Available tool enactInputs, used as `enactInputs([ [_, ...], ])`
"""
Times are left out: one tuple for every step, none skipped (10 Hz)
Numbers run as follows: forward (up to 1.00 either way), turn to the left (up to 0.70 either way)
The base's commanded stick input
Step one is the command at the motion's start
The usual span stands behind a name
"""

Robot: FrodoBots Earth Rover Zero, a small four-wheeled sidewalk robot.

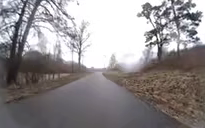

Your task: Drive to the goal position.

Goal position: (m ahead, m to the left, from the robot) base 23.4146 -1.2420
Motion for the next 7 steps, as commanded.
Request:
enactInputs([
  [0.70,0.00],
  [0.70,0.00],
  [0.70,0.00],
  [0.70,0.00],
  [0.70,0.00],
  [0.70,0.00],
  [0.70,0.00],
])
